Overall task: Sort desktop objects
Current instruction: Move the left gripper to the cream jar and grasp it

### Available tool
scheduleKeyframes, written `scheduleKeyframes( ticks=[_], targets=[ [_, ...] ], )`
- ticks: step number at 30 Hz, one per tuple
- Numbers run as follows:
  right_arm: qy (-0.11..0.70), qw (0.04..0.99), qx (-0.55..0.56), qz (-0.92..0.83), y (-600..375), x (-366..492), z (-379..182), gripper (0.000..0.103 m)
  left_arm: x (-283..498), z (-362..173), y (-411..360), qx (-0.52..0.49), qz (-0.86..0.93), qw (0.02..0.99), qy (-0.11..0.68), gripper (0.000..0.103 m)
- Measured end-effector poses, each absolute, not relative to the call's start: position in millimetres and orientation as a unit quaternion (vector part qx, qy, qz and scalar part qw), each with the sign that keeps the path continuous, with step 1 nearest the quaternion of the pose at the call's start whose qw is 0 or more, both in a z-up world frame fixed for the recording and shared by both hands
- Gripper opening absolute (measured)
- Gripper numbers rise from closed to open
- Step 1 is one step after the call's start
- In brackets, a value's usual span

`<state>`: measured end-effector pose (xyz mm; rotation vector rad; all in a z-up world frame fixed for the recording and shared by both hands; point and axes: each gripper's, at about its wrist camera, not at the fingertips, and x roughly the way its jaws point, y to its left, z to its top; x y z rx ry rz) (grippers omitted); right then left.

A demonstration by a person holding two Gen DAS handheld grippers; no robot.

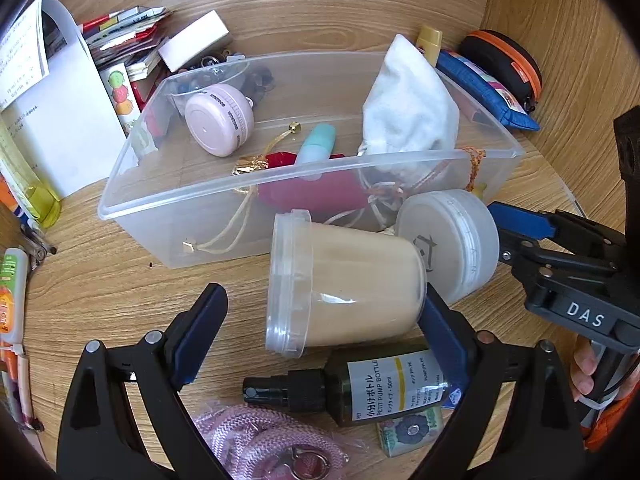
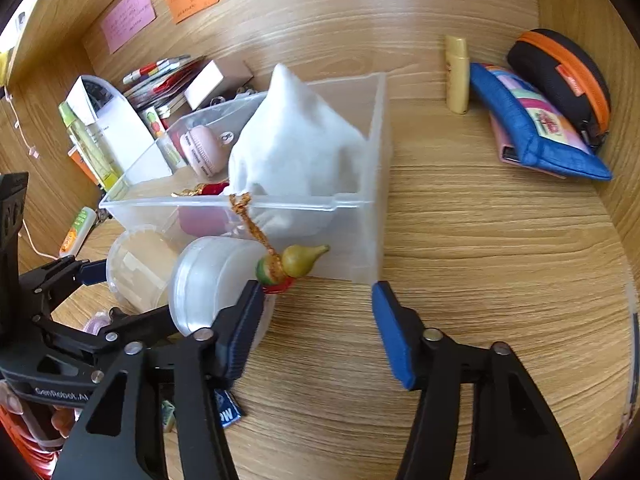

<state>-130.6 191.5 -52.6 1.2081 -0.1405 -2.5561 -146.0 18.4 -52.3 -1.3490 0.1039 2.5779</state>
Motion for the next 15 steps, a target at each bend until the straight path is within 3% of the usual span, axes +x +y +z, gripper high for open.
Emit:
scheduleKeyframes(
  ticks=[4,15],
  targets=[
    [-0.052,0.162,0.418,-0.892,187.0,-131.3,-50.6,0.040,-144.3,-52.0,11.3,-0.459,0.881,0.110,0.031,0.094],
    [-0.053,0.174,0.419,-0.889,167.5,-139.0,-54.9,0.040,-143.8,-51.8,-11.2,-0.459,0.883,0.091,0.025,0.094]
  ],
)
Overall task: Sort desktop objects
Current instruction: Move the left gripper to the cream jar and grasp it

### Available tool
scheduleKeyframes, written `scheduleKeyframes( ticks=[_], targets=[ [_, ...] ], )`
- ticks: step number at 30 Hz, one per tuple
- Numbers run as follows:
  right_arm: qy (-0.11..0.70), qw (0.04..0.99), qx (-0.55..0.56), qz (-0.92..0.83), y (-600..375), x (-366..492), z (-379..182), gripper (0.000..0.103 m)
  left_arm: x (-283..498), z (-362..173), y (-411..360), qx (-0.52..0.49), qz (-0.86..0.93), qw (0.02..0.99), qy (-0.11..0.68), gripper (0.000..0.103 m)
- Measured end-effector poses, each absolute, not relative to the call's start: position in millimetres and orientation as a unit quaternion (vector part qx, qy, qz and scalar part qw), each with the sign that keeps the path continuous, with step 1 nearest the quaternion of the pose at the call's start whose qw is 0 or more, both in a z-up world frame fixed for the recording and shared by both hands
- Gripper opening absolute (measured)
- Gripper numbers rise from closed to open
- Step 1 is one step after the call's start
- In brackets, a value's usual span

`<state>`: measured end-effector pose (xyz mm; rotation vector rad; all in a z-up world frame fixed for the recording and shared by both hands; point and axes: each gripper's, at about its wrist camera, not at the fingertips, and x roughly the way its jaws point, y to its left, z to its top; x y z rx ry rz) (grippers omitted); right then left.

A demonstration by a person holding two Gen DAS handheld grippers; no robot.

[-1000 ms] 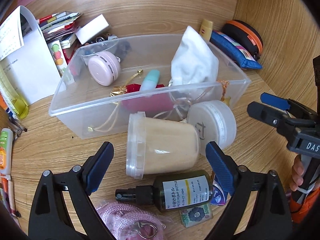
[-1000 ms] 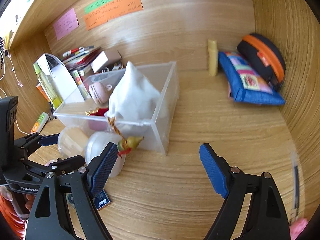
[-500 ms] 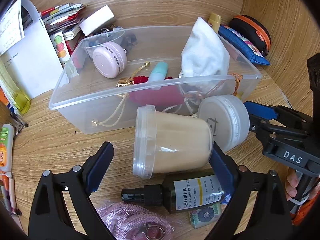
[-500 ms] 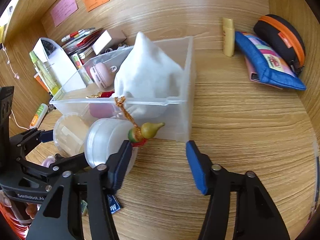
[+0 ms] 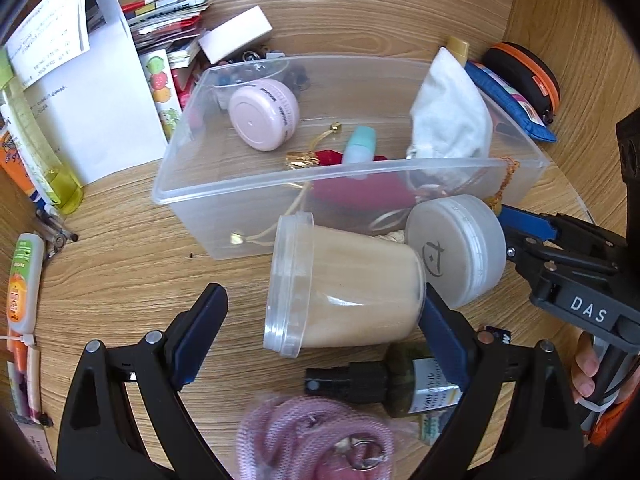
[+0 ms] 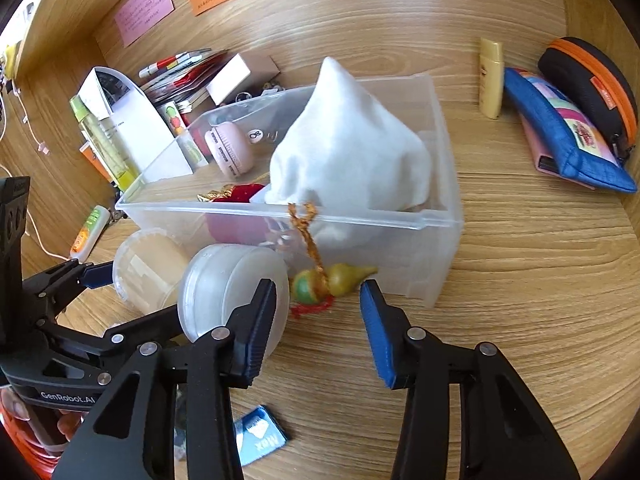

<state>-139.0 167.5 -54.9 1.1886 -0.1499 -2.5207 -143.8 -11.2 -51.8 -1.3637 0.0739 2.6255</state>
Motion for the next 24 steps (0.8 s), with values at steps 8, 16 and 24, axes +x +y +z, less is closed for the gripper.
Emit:
scheduleKeyframes(
  ticks=[8,16,24],
  targets=[
    [-0.063,0.164,0.424,-0.888,165.8,-144.9,-59.3,0.040,-148.6,-48.8,-8.0,-0.451,0.888,0.082,0.029,0.094],
    [-0.099,0.152,0.421,-0.889,185.5,-145.2,-58.4,0.028,-147.3,-45.0,1.5,-0.444,0.890,0.092,0.044,0.075],
    [-0.076,0.153,0.398,-0.901,188.5,-132.3,-48.4,0.019,-141.5,-38.1,5.0,-0.432,0.896,0.085,0.053,0.067]
  ],
)
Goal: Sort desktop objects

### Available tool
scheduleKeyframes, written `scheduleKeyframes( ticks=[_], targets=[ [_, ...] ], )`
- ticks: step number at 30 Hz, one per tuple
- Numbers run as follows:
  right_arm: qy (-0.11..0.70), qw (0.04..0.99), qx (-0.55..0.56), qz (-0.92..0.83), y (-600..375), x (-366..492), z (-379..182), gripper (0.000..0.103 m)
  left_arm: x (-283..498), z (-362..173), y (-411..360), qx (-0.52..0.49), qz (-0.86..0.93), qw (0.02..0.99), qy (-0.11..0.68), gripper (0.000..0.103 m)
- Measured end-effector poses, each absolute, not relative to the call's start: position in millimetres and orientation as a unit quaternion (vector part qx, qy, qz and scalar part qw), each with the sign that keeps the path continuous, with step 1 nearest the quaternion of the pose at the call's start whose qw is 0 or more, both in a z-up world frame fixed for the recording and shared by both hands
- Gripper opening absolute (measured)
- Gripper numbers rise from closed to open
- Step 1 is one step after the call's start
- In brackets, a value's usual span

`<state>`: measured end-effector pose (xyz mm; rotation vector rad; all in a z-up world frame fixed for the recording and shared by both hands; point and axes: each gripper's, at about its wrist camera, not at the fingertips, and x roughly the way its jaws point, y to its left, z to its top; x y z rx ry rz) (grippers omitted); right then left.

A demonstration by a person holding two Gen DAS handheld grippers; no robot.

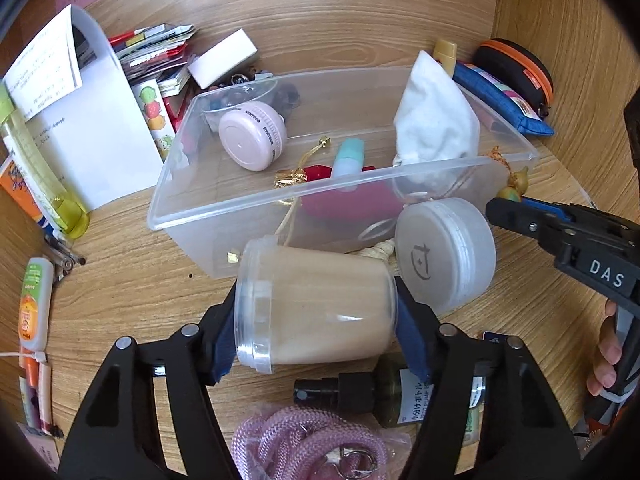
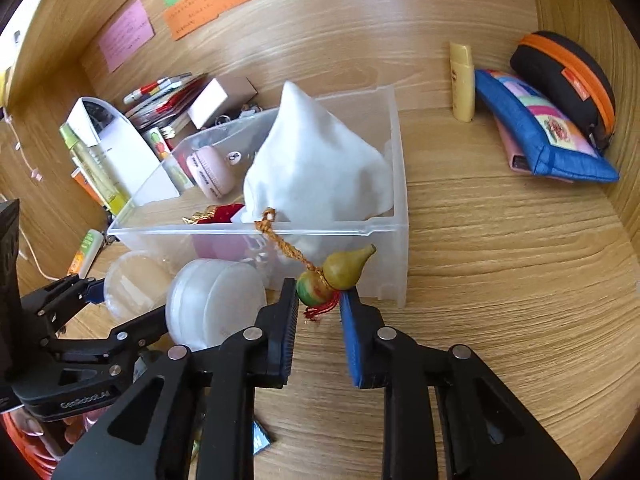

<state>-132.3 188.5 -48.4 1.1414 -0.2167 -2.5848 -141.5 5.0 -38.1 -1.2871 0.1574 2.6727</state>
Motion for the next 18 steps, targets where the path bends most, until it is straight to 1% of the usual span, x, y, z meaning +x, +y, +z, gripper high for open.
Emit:
scheduleKeyframes(
  ticks=[7,14,18],
  targets=[
    [-0.067,0.153,0.379,-0.910,193.7,-122.7,-40.9,0.019,-134.7,-24.9,-10.8,-0.420,0.905,0.070,0.016,0.066],
    [-0.058,0.152,0.369,-0.915,195.4,-115.7,-37.0,0.019,-130.7,-28.7,-27.0,-0.419,0.906,0.060,-0.020,0.066],
    [-0.060,0.153,0.365,-0.916,198.2,-113.0,-34.6,0.019,-126.5,-28.5,-34.0,-0.414,0.908,0.056,-0.028,0.066]
  ],
)
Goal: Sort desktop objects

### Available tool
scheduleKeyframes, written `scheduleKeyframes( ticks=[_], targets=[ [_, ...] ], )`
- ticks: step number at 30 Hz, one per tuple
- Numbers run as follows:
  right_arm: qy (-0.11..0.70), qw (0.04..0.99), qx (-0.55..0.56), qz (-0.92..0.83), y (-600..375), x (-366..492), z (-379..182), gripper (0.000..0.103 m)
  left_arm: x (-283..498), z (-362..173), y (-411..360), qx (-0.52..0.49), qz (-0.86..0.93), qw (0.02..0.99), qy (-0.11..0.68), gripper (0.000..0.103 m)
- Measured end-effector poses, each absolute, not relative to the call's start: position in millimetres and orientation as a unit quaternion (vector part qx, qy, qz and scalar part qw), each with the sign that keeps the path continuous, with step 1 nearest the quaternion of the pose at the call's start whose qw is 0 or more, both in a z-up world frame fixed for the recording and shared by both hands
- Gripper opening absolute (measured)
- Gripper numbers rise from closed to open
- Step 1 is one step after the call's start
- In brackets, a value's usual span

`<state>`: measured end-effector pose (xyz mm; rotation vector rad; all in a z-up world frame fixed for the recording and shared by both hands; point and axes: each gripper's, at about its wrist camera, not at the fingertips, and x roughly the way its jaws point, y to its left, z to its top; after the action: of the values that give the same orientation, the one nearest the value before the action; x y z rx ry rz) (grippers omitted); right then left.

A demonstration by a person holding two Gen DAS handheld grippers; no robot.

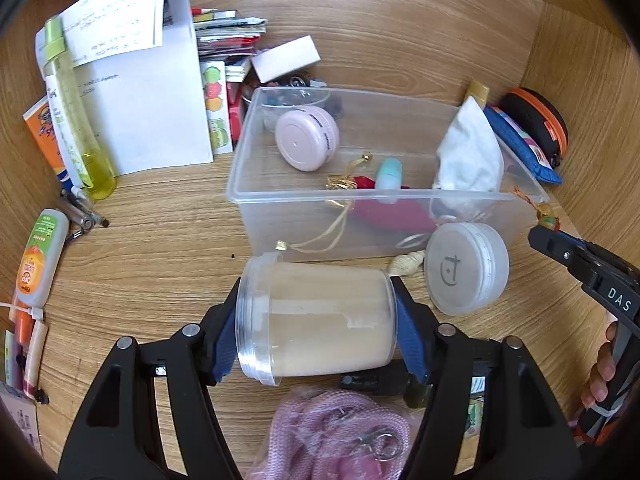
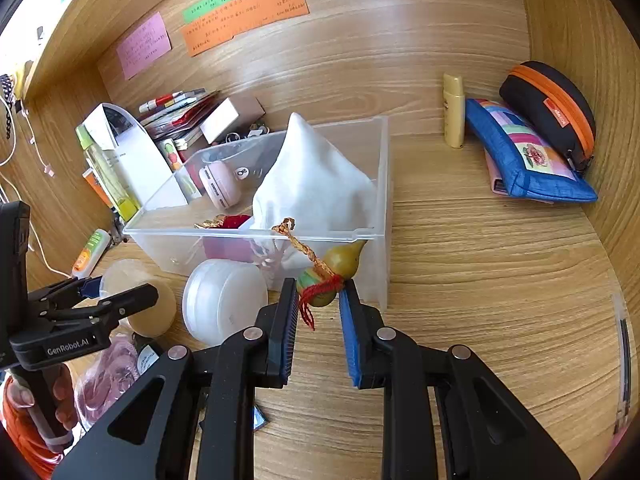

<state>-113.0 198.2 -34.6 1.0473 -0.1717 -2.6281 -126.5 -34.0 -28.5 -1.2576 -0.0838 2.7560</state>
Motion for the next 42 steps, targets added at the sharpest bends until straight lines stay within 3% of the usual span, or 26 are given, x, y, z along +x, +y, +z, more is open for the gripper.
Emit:
scheduleKeyframes(
  ticks=[8,16,25,31,37,40,42],
  targets=[
    [-0.036,0.137,0.385,-0.912,194.9,-116.9,-38.6,0.019,-123.6,-27.2,-32.8,-0.414,0.908,0.064,-0.019,0.066],
    [-0.078,0.159,0.413,-0.893,196.8,-134.1,-49.2,0.023,-118.9,-30.1,-25.1,-0.414,0.908,0.069,0.007,0.066],
    [-0.076,0.174,0.404,-0.895,177.6,-137.9,-42.5,0.047,-116.6,-33.1,-19.2,-0.417,0.905,0.080,0.024,0.067],
    [-0.053,0.173,0.401,-0.898,162.4,-141.2,-39.5,0.050,-126.2,-46.2,-22.3,-0.444,0.892,0.079,0.007,0.070],
    [-0.031,0.149,0.394,-0.906,155.0,-140.2,-40.5,0.048,-133.6,-50.7,-20.3,-0.461,0.884,0.072,0.003,0.072],
    [-0.016,0.146,0.392,-0.908,153.3,-139.6,-40.8,0.025,-133.9,-48.3,-21.7,-0.454,0.888,0.069,-0.003,0.069],
    [-0.011,0.144,0.387,-0.911,152.4,-137.8,-40.2,0.019,-132.4,-45.0,-22.3,-0.443,0.894,0.063,-0.003,0.066]
  ],
)
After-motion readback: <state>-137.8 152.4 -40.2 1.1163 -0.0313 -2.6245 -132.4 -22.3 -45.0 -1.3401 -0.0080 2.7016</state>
